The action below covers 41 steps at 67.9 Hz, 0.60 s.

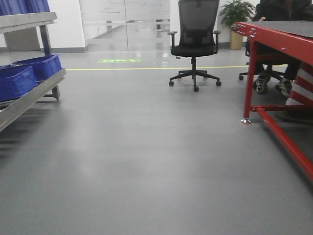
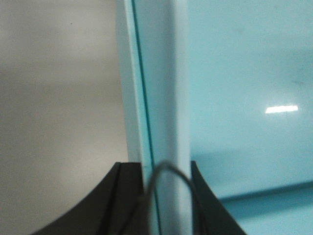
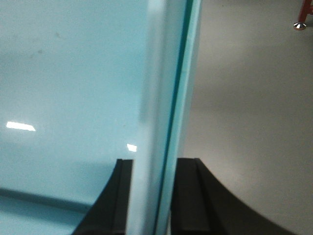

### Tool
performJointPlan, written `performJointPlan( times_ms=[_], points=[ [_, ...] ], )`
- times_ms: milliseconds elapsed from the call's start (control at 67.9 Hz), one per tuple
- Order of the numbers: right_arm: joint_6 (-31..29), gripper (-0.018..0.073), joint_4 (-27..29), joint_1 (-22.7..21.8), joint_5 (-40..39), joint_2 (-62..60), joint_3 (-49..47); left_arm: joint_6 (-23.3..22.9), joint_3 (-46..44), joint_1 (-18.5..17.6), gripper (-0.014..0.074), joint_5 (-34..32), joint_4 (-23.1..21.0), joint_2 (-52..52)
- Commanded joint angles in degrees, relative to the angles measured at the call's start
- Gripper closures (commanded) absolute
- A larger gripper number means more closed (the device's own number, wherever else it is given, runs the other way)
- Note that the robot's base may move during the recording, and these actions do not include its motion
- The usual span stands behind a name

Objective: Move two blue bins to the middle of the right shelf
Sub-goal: 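Drive the base across the floor toward the other steel rack holding the bin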

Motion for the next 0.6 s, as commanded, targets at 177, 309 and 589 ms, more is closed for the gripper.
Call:
performJointPlan(
  times_ms=[177, 309, 589],
  points=[
    [-0.1, 0.0713, -0.6, -0.1, -4.3, -0.7, -0.9, 0.8, -1.2, -0.4, 0.0707, -5.1, -2.4, -1.6],
    [-0.1, 0.0713, -0.6, -0.1, -4.3, -0.7, -0.9, 0.8, -1.2, -0.4, 0.0707, -5.1, -2.4, -1.6],
    [-0.1, 0.0713, -0.6, -0.1, -4.3, -0.7, -0.9, 0.8, -1.2, -0.4, 0.0707, -5.1, -2.4, -1.6]
  ],
)
